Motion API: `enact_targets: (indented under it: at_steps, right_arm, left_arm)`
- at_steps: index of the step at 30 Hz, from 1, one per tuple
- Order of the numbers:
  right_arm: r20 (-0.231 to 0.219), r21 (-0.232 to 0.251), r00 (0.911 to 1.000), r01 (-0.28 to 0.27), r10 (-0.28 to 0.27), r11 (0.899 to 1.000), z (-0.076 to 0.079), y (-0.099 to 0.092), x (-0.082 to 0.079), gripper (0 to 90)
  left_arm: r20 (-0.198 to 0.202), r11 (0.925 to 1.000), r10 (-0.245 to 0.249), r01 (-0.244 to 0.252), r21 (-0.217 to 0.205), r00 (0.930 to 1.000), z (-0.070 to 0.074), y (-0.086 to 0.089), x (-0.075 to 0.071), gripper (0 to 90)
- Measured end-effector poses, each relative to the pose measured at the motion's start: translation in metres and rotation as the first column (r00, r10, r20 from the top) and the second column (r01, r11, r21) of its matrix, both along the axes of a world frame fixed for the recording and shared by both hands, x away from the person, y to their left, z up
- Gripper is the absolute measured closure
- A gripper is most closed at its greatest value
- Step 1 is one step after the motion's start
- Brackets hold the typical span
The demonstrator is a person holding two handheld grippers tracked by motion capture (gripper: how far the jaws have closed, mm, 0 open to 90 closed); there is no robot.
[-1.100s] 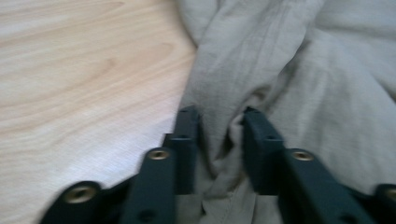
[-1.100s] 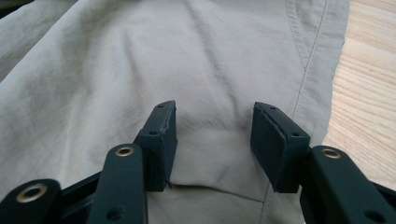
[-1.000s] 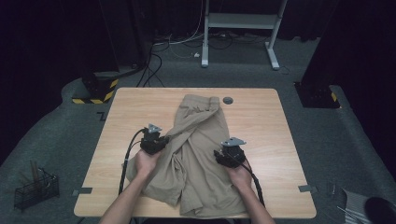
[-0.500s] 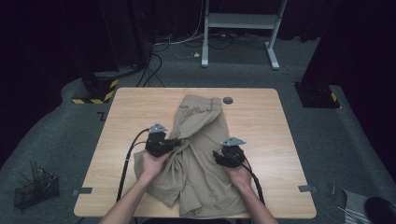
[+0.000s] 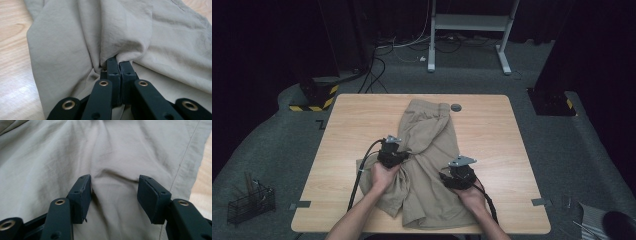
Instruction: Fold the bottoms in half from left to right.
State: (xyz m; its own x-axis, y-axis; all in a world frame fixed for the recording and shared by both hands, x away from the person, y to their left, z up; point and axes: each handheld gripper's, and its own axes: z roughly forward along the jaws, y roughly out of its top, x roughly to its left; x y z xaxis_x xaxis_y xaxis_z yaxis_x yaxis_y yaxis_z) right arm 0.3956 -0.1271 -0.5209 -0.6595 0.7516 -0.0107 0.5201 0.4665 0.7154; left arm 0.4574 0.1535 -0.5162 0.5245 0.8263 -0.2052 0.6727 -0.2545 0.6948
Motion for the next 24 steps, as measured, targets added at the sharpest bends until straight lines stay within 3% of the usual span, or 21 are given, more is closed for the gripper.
enact_targets:
  at_steps: [2, 4, 8, 10, 14, 19, 24]
  right_arm:
    - [0.021, 0.014, 0.9998, 0.002, -0.002, 1.000, -0.003, 0.002, 0.006, 43.7]
    - [0.020, 0.016, 0.9998, 0.009, -0.009, 1.000, -0.003, 0.004, 0.012, 43.9]
    - [-0.001, 0.047, 0.9997, 0.026, -0.026, 0.999, -0.003, 0.004, 0.017, 42.5]
    - [0.015, 0.027, 0.9997, 0.019, -0.020, 0.999, -0.003, 0.005, 0.017, 42.2]
    - [0.022, 0.014, 0.9996, 0.018, -0.018, 1.000, -0.003, 0.007, 0.016, 41.5]
    - [0.023, 0.010, 0.9996, 0.017, -0.017, 1.000, -0.003, 0.007, 0.016, 41.3]
    - [0.023, 0.008, 0.9995, 0.020, -0.020, 1.000, -0.003, 0.007, 0.016, 40.7]
  left_arm:
    - [-0.004, 0.9999, 0.009, -0.009, 0.014, 0.9999, 0.001, 0.003, 0.006, 88.7]
    - [-0.011, 0.9999, 0.014, -0.014, -0.001, 0.9998, 0.001, 0.006, 0.009, 88.7]
    - [-0.026, 0.9973, 0.013, -0.015, -0.072, 0.9996, 0.009, 0.011, 0.008, 88.9]
    - [-0.012, 0.9956, 0.006, -0.007, -0.094, 0.9999, 0.016, 0.011, 0.004, 89.0]
    - [0.014, 0.9835, -0.008, 0.011, -0.180, 0.9999, 0.033, 0.011, -0.003, 88.9]
    - [0.065, 0.9795, -0.084, 0.094, -0.178, 0.9944, 0.055, -0.012, -0.009, 88.9]
    - [0.056, 0.9748, -0.161, 0.167, -0.148, 0.9854, 0.057, -0.044, -0.004, 88.8]
